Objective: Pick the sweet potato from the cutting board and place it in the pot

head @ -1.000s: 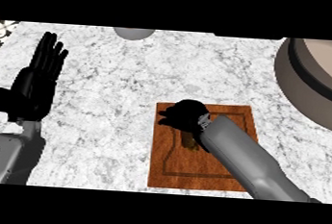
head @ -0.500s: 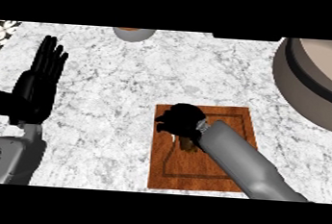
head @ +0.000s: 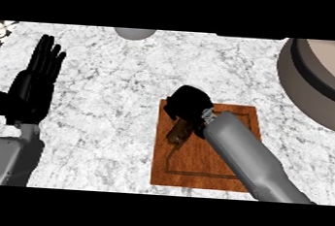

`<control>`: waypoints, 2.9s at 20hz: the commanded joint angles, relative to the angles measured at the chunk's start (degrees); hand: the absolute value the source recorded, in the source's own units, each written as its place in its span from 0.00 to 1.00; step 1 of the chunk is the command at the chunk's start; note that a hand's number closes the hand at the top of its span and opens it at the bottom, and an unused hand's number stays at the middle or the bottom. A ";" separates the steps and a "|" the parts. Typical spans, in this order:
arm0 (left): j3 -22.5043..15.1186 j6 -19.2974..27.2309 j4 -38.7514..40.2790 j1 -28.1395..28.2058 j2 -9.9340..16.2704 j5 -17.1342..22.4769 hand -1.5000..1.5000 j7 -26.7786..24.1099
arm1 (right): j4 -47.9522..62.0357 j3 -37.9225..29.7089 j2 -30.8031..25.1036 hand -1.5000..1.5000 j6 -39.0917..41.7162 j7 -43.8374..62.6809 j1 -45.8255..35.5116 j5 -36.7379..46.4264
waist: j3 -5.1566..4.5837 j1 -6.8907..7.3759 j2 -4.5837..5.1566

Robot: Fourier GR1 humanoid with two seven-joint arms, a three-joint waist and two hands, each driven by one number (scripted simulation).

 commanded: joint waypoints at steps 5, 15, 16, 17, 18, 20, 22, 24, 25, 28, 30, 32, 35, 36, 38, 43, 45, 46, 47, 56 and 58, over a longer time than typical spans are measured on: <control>1.00 0.39 -0.37 0.16 0.44 0.03 0.50 -0.45 | 5.24 -26.37 -3.40 1.00 -10.90 27.85 -6.03 -3.54 | 0.38 -1.03 1.80; -1.41 -0.65 -0.65 -2.09 -1.05 -0.01 0.50 -0.32 | 8.49 -37.47 -9.18 1.00 -31.41 66.47 -19.23 9.97 | -0.27 4.14 2.45; -2.52 -1.10 -1.07 -1.85 -1.11 -0.51 0.50 -0.10 | 9.70 -37.43 -10.26 1.00 -33.54 69.55 -19.28 12.44 | -0.19 4.32 2.39; -2.55 -1.01 -0.75 -3.22 -1.25 -0.33 0.50 0.60 | 10.06 -36.95 -10.03 1.00 -35.57 72.71 -20.96 14.70 | -0.20 4.56 2.49; -2.77 -1.03 -0.47 -2.54 -2.05 -0.06 0.50 -0.01 | 11.73 -37.10 -11.40 1.00 -37.12 74.99 -21.31 16.77 | -0.22 4.97 2.74; -3.34 -0.56 -0.43 -3.71 -2.31 -0.90 0.50 -0.03 | 14.32 -35.61 -11.38 1.00 -38.71 81.44 -22.86 22.00 | -0.21 4.89 2.37; -2.76 -1.12 0.28 -3.00 -2.06 -0.29 0.50 0.02 | 16.86 -37.16 -12.69 1.00 -41.77 84.17 -23.43 23.76 | -0.12 4.81 2.26; -3.14 -1.01 -0.25 -2.23 -1.74 -1.14 0.50 -0.18 | 19.09 -37.67 -13.97 1.00 -41.62 86.04 -25.32 26.48 | -0.10 4.77 1.89; -3.41 0.56 0.25 -2.97 -3.66 -1.37 0.50 -0.73 | 20.34 -38.42 -13.13 1.00 -42.73 86.92 -24.32 26.80 | -0.07 3.94 1.83; -2.77 0.31 -1.92 -0.15 -2.54 -1.33 0.50 -0.41 | 22.91 -41.16 -14.52 1.00 -40.72 87.24 -25.59 27.18 | -0.03 3.53 0.97; -2.25 0.44 -1.09 -3.05 -1.56 -1.16 0.50 2.94 | 24.37 -43.64 -16.61 1.00 -40.15 84.93 -27.29 26.01 | 0.01 2.68 0.97; -0.79 -0.25 -0.05 -2.05 -1.16 -0.50 0.50 1.28 | 25.65 -44.75 -17.19 1.00 -41.59 84.72 -24.39 26.32 | -0.02 1.82 0.90; -0.44 -0.01 -1.47 -1.78 -0.45 -1.02 0.50 2.12 | 25.33 -45.67 -16.20 1.00 -45.80 84.78 -20.99 26.94 | 0.01 1.33 0.58; 0.13 -0.80 0.98 -1.06 -0.80 -1.03 0.50 -0.70 | 25.29 -46.19 -16.89 1.00 -45.17 83.48 -21.91 26.72 | -0.02 1.07 0.60; 1.57 -1.63 -0.55 -0.98 0.62 0.47 0.50 1.42 | 22.71 -47.49 -17.99 1.00 -47.60 81.02 -17.53 25.56 | 0.00 0.28 0.19; -2.66 2.64 -3.59 0.60 -3.24 -3.93 0.50 2.53 | 20.82 -51.15 -20.45 1.00 -50.73 74.36 -12.52 21.74 | 0.02 0.06 0.04; -0.10 -0.76 -2.07 2.09 -2.27 -1.56 0.50 -1.15 | 22.75 -52.19 -22.30 1.00 -53.23 71.88 -10.07 21.11 | 0.00 0.51 0.30; 2.00 -1.02 -1.20 -1.20 -0.49 -0.55 0.50 1.52 | 21.87 -52.47 -23.35 1.00 -53.54 69.32 -9.56 20.12 | 0.00 0.26 0.25; 0.27 -0.84 -1.34 -0.13 -2.14 -1.45 0.50 0.90 | 22.37 -52.65 -23.19 1.00 -53.09 69.98 -9.78 19.99 | -0.01 0.33 0.25; 0.83 -2.51 0.87 -1.19 -2.29 -1.86 0.50 -0.40 | 34.78 -58.53 -27.06 1.00 -57.65 60.64 -6.48 13.15 | 0.07 1.19 0.78; 0.58 -0.29 1.66 -3.00 -3.80 -2.65 0.50 0.19 | 33.98 -61.66 -24.57 1.00 -59.38 61.04 -6.77 8.68 | 0.09 0.90 0.76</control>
